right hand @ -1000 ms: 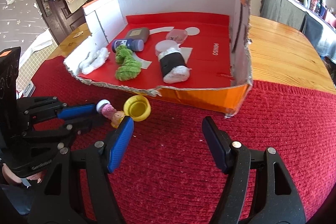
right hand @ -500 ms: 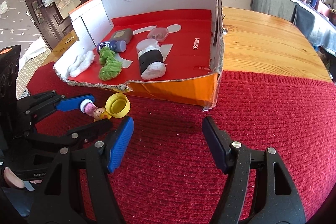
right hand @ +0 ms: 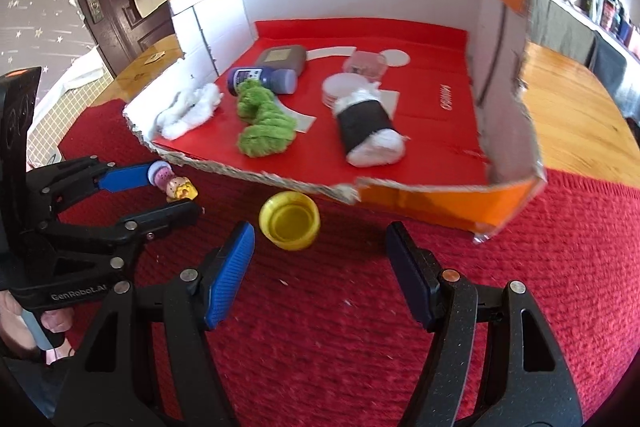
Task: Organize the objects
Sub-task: 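Close the left tool on the small doll figure while the right tool grips the yellow cap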
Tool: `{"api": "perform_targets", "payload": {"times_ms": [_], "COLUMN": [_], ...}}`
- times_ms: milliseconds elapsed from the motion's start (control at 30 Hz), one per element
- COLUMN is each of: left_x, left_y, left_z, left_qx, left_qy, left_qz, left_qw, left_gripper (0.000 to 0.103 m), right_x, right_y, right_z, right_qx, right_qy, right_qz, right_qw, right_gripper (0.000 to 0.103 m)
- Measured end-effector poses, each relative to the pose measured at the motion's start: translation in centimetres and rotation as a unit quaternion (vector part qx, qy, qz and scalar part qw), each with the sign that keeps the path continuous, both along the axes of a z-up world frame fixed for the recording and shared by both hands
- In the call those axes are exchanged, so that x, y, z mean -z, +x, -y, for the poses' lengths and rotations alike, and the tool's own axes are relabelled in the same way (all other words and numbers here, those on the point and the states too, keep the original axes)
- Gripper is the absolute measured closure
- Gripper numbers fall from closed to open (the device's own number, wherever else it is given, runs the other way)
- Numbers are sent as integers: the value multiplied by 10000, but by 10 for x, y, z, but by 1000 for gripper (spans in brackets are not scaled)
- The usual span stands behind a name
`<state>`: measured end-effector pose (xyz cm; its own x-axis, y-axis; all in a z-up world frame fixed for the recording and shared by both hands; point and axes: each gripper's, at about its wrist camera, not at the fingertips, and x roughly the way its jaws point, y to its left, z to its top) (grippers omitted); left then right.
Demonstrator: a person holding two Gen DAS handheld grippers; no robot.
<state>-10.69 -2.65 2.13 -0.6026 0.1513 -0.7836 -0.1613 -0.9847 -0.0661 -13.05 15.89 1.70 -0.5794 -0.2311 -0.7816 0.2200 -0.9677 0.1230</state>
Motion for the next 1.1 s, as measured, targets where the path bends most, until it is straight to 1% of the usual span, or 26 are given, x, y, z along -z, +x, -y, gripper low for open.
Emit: {"api": "perform_targets", "payload": {"times_ms": [100,133,167,200,233,267,300,333,400,567,733,1100], "left_x": [1,1,1,0,0,0,-1,-2,-3,-4,-6,-20], "left_y": [2,2,2,2,1,1,1,1,3,6,10,27], "left_z": [-2,-4,-5,-5,-5,-5,-4,-3,-4,-7,-9,-14], "left_qx": [-41,-50,-55,-54,-59,-70,-78,-78,-43,39,54,169], "left_qy": [-22,-33,-33,-12,11,47,109,148,211,207,231,308], "left_qz": [-44,-55,-66,-70,-67,-70,-78,-81,-106,-117,-145,-274], "left_qw": [10000,10000,10000,10000,10000,9999,9999,9998,9997,9997,9996,9990], "left_gripper": [49,52,52,52,52,52,52,52,52,54,54,54], "right_x": [3,4,5,6,6,5,4,4,4,1,-1,-15], "right_y": [-2,-1,0,1,3,3,4,4,5,13,17,31], "right_z": [12,16,19,22,22,22,22,22,23,26,22,17], "right_qx": [-48,-63,-78,-75,-96,-100,-92,-97,-130,-240,-261,-326], "right_qy": [286,405,527,633,620,617,630,612,614,588,366,82], "right_qz": [-80,-129,-180,-239,-262,-281,-302,-302,-299,-289,-204,-204], "right_qw": [9995,9991,9984,9977,9977,9977,9975,9976,9976,9976,9988,9992], "right_gripper": [36,41,44,48,58,63,73,74,74,74,74,74]}}
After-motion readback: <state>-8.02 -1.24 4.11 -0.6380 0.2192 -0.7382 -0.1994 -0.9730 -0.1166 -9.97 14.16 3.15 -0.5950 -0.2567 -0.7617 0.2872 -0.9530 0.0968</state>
